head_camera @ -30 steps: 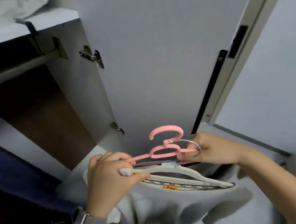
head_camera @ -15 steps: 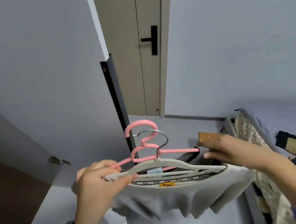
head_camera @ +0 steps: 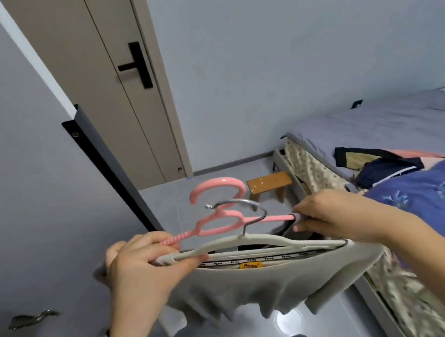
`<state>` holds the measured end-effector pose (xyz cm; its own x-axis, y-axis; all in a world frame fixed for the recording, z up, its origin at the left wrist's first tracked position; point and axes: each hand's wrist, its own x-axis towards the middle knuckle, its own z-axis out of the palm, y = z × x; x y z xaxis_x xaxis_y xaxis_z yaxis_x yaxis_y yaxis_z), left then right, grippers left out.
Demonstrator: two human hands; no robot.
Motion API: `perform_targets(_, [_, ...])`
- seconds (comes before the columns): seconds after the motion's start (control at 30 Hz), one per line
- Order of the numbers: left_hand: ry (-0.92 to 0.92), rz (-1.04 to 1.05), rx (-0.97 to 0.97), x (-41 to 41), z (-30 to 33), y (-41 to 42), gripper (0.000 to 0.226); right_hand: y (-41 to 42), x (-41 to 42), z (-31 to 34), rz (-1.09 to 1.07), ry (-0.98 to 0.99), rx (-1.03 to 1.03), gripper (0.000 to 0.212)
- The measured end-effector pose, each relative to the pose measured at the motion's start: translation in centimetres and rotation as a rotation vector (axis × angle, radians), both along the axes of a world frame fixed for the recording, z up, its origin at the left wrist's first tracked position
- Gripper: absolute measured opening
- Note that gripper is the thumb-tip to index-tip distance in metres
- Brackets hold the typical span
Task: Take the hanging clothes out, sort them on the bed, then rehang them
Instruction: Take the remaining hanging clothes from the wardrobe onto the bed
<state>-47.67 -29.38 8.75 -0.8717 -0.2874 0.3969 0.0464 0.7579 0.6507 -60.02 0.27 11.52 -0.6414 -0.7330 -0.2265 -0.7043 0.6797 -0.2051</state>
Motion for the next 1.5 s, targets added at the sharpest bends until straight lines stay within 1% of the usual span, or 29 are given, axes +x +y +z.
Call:
perform_targets(0.07, [0.007,-0.046,-0.03,-0.5,-0.4,0.3,0.035,0.3,1.2,-0.1,-0.042,0.05,0.045,0.029])
perform_targets(0.13, [0.023,-0.101,-0.053,-0.9,-0.5,1.2,0.034,0.9,2.3,-0.4,-0.104,0.04,0.008,0.027])
perform_targets(0.23, [0.052,-0.18,-0.078,-1.4,-0.6,2.8,0.034,2.7,4.2,-1.2,-0.21,-0.099,-0.149,0.028])
perform_targets(0.33, [0.044,-0.25,-0.075,-2.0,-0.6,4.1,0.035,4.6,6.6,-1.5,-0.402,-0.236,-0.359,0.03])
perform_targets(0.43, [0.033,-0.31,-0.06,-2.9,-0.5,5.2,0.033,6.0,8.9,-1.1,-0.574,-0.325,-0.544,0.031])
perform_targets(0.53, [-0.017,-0.369,0.011,-4.0,-0.3,6.5,0.03,7.6,10.5,-0.8,-0.649,-0.319,-0.699,0.037])
perform_targets(0.6, [-0.029,-0.418,0.032,-4.6,-0.2,7.7,0.029,9.2,11.2,-0.9,-0.693,-0.289,-0.753,0.032])
perform_targets(0.63, [-0.034,-0.448,0.033,-4.9,-0.1,8.5,0.031,10.0,11.5,-1.1,-0.715,-0.276,-0.776,0.044])
perform_targets(0.67, [-0.043,-0.475,0.031,-5.3,-0.1,9.3,0.034,11.0,11.7,-1.5,-0.731,-0.268,-0.789,0.061])
perform_targets(0.7, [-0.057,-0.493,0.028,-5.7,-0.2,10.2,0.034,12.0,11.9,-1.8,-0.744,-0.291,-0.817,0.071])
perform_targets(0.73, [-0.073,-0.506,0.029,-6.2,-0.4,11.2,0.033,13.0,12.0,-1.9,-0.751,-0.323,-0.838,0.071])
perform_targets(0.8, [-0.105,-0.547,0.055,-7.6,-0.7,13.2,0.034,15.3,12.1,-1.9,-0.734,-0.44,-0.819,0.067])
perform_targets(0.83, [-0.118,-0.571,0.076,-8.4,-0.9,14.5,0.033,16.5,12.0,-1.9,-0.731,-0.481,-0.759,0.068])
perform_targets(0.87, [-0.124,-0.591,0.091,-9.1,-1.0,15.8,0.032,17.7,12.1,-1.9,-0.746,-0.481,-0.672,0.066])
perform_targets(0.9, [-0.124,-0.607,0.095,-9.8,-1.1,17.3,0.031,18.9,12.0,-2.0,-0.778,-0.44,-0.585,0.063])
perform_targets(0.93, [-0.12,-0.62,0.094,-10.4,-1.1,19.0,0.031,20.1,12.0,-2.1,-0.817,-0.35,-0.487,0.06])
perform_targets(1.0, [-0.106,-0.637,0.074,-11.4,-0.9,22.8,0.033,22.7,11.9,-2.7,-0.879,-0.114,-0.335,0.05])
perform_targets(1.03, [-0.096,-0.638,0.056,-11.9,-0.8,24.7,0.034,24.0,12.0,-2.9,-0.9,-0.015,-0.298,0.043])
perform_targets(1.1, [-0.079,-0.648,0.013,-12.9,-0.7,28.5,0.036,26.6,12.1,-3.2,-0.925,0.089,-0.284,0.017])
perform_targets(1.13, [-0.073,-0.659,-0.007,-13.4,-0.6,30.3,0.037,27.9,12.3,-3.2,-0.928,0.115,-0.272,0.009])
perform_targets(1.2, [-0.064,-0.688,-0.026,-14.3,-0.4,33.9,0.039,30.4,12.8,-3.3,-0.96,0.165,-0.243,0.014])
perform_targets(1.33, [-0.064,-0.82,-0.023,-16.6,-0.2,40.5,0.036,35.3,13.0,-3.4,-1.115,0.212,-0.344,0.004])
perform_targets(1.37, [-0.063,-0.847,-0.044,-17.3,-0.3,42.0,0.035,36.5,12.7,-3.5,-1.167,0.219,-0.365,0.01])
perform_targets(1.43, [-0.066,-0.882,-0.071,-18.8,-0.7,44.6,0.034,38.9,11.7,-4.0,-1.259,0.226,-0.389,0.014])
perform_targets(1.5, [-0.052,-0.911,-0.05,-20.6,-1.5,47.1,0.033,41.2,10.2,-4.6,-1.32,0.215,-0.388,0.022])
